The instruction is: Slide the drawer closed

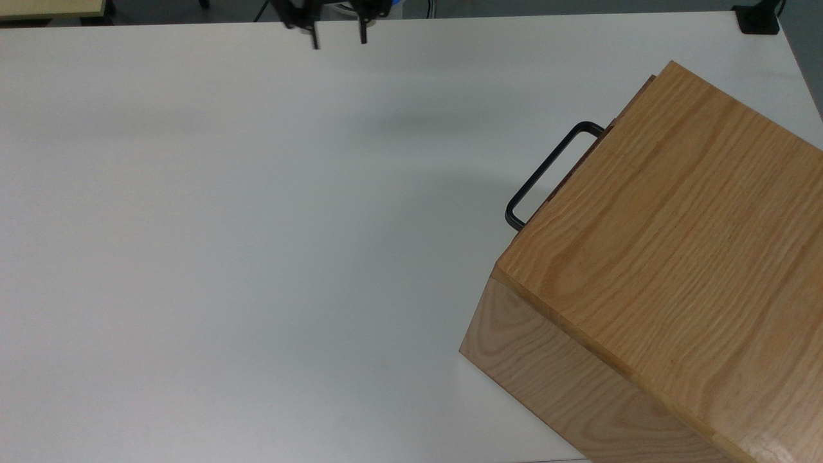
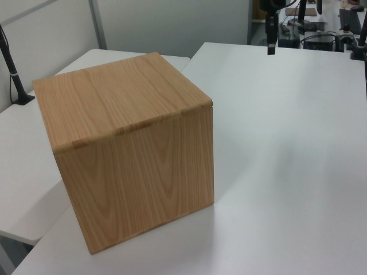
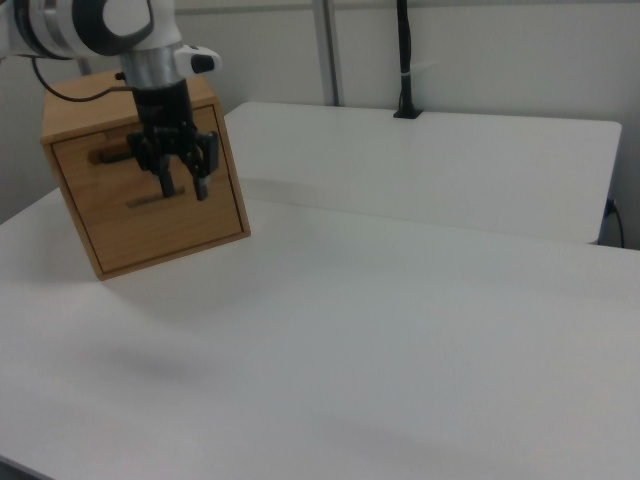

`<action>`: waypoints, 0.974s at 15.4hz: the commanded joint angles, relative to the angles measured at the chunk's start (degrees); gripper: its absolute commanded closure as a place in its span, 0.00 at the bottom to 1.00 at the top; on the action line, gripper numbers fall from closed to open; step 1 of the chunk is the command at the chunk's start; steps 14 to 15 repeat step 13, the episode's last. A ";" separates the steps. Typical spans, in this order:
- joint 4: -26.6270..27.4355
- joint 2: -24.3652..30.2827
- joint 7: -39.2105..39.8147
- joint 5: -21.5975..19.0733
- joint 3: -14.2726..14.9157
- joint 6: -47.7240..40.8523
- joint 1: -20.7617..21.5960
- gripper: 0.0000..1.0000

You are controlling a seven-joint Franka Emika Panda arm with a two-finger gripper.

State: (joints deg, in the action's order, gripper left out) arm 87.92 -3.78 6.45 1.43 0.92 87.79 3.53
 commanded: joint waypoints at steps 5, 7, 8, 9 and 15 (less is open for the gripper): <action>2.00 1.32 -12.25 -0.03 1.89 1.50 -3.09 0.00; 1.38 1.49 -12.86 -0.11 2.15 1.33 -3.18 0.00; 1.29 1.58 -12.86 -0.11 2.85 1.24 -3.00 0.00; 1.29 1.58 -12.86 -0.11 3.29 1.33 -2.74 0.00; 1.12 1.23 -12.69 0.06 3.56 1.50 -3.35 0.00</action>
